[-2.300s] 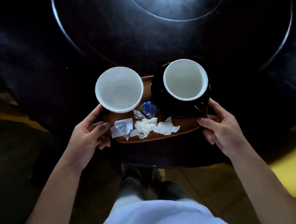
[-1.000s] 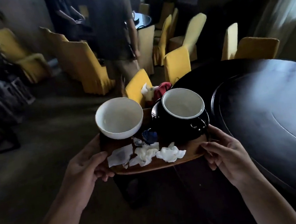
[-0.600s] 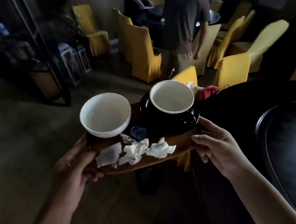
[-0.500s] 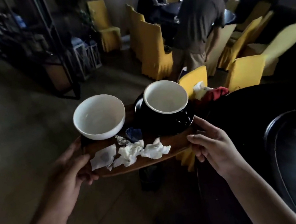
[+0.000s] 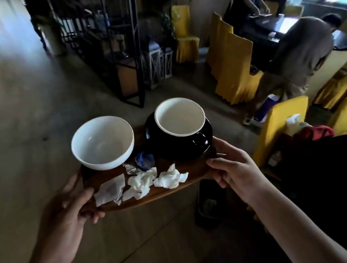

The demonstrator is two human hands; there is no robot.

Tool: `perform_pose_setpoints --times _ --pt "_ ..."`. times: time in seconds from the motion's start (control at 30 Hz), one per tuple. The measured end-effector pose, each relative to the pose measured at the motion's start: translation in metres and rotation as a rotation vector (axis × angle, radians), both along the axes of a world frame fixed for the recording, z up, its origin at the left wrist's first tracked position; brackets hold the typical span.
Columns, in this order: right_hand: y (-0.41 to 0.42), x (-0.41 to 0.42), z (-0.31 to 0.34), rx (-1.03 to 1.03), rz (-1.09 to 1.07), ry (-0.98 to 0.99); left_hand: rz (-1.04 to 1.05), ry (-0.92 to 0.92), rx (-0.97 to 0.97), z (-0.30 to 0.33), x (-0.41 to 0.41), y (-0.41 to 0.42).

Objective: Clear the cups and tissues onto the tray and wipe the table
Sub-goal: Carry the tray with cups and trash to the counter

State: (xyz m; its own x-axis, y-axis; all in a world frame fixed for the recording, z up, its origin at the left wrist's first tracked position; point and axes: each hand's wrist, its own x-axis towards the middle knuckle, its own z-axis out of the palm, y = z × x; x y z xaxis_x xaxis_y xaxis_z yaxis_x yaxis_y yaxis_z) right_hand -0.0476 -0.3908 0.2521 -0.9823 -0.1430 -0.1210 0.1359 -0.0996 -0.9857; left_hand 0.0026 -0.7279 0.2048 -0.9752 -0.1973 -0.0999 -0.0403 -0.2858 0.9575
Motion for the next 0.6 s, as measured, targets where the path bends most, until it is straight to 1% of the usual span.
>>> perform_pose_setpoints --times 0.13,0.27,0.43,0.53,0.6 --pt "-0.081 -0.010 -0.002 -0.010 0.071 0.007 0.110 0.001 0.015 0.002 0.013 -0.079" --pt "-0.165 -0.018 -0.006 -0.034 0.152 0.004 0.221 0.009 -0.061 0.005 0.031 -0.159" --pt "-0.261 -0.031 -0.013 -0.040 0.296 0.003 0.342 -0.013 -0.073 0.008 0.065 -0.235" --pt "-0.322 -0.043 -0.018 -0.023 0.404 -0.007 0.479 -0.019 -0.033 0.003 0.090 -0.275" --pt "-0.361 -0.053 -0.023 -0.006 0.473 -0.012 0.573 -0.072 -0.044 -0.003 0.102 -0.299"
